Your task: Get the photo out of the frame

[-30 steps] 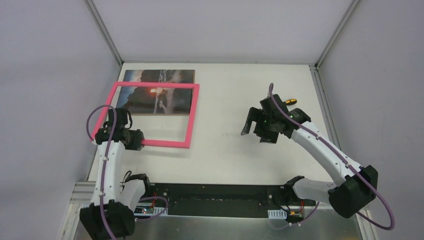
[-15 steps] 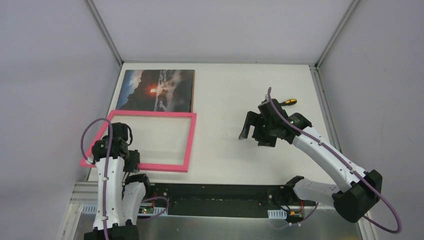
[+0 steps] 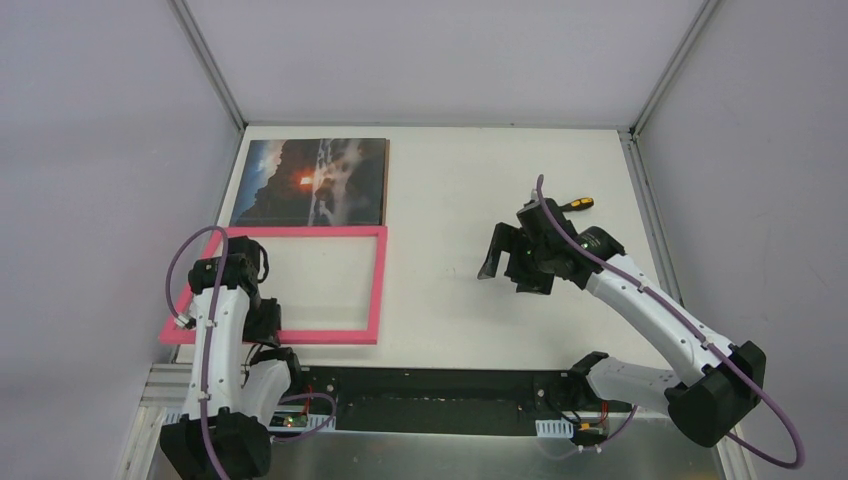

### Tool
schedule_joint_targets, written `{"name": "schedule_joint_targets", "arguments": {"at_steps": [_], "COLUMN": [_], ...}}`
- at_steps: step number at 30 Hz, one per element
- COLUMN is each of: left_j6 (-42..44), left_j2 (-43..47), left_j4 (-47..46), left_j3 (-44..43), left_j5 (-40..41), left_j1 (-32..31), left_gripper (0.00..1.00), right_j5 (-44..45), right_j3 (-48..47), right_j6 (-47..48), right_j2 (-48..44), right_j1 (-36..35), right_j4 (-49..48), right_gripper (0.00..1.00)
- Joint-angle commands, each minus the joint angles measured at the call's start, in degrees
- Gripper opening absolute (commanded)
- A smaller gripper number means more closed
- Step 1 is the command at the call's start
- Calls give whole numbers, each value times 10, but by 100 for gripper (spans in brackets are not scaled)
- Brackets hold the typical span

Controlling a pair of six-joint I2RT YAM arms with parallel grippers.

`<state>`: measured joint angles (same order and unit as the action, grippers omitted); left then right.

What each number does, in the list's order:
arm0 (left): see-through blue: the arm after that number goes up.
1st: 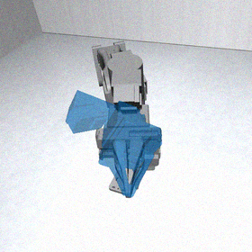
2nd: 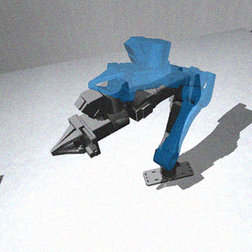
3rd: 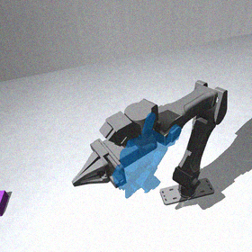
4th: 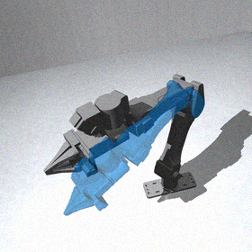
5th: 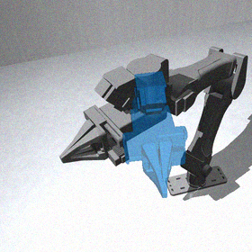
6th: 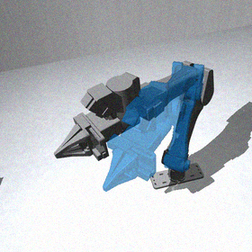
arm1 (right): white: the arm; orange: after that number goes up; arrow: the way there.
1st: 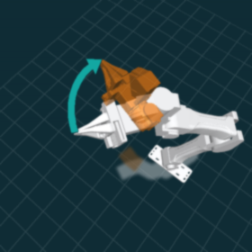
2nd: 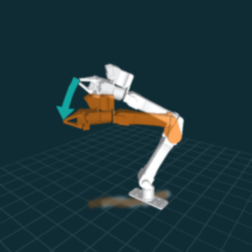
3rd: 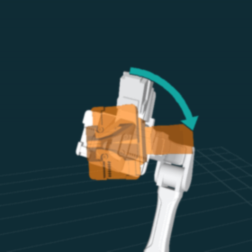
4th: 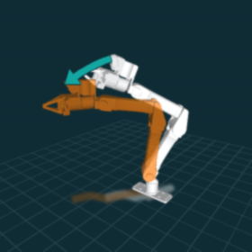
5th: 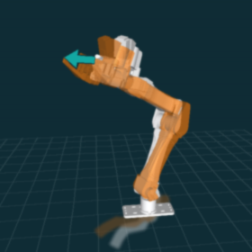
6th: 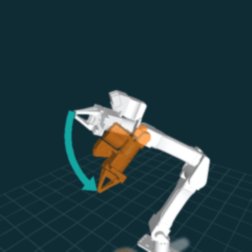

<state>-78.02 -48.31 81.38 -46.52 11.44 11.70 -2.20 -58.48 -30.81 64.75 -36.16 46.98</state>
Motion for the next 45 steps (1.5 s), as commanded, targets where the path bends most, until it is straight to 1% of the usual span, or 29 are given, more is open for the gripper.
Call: {"name": "schedule_joint_targets", "arguments": {"at_steps": [1,10,18,22,25,26,30,34,36,38,40,42,43,45], "left_j6": [-10,-3,17,20,20,20,18,17,17,23,48,107,142,215], "left_j2": [-11,25,22,20,22,22,22,22,21,18,11,-1,-10,-31], "left_j4": [31,50,64,67,69,70,73,74,74,73,63,27,2,-65], "left_j3": [-34,-28,-50,-55,-56,-57,-57,-57,-59,-71,-91,-122,-140,-167], "left_j5": [43,44,57,61,62,62,61,57,58,63,70,61,47,-6], "left_j1": [3,3,3,3,3,3,3,3,3,3,3,3,3,3], "left_gripper": [0,0,10,19,23,27,46,58,62,63,64,65,65,65], "right_j5": [11,11,9,11,10,10,10,10,10,10,7,2,-4,-19], "right_j3": [-5,-5,-6,-6,-6,-7,-7,-8,-8,-9,-10,-13,-15,-22], "right_j6": [1,-4,-8,-9,-10,-10,-10,-11,-11,-11,-11,-11,-10,-13], "right_j2": [-16,-4,5,6,9,9,12,16,19,21,24,31,36,49], "right_j1": [-2,-2,-3,-4,-3,-3,-5,-5,-6,-7,-8,-8,-9,-9], "right_j4": [8,-4,-10,-12,-14,-14,-15,-15,-18,-19,-21,-26,-31,-46], "right_gripper": [94,95,95,95,95,95,95,94,95,95,95,95,95,95]}}
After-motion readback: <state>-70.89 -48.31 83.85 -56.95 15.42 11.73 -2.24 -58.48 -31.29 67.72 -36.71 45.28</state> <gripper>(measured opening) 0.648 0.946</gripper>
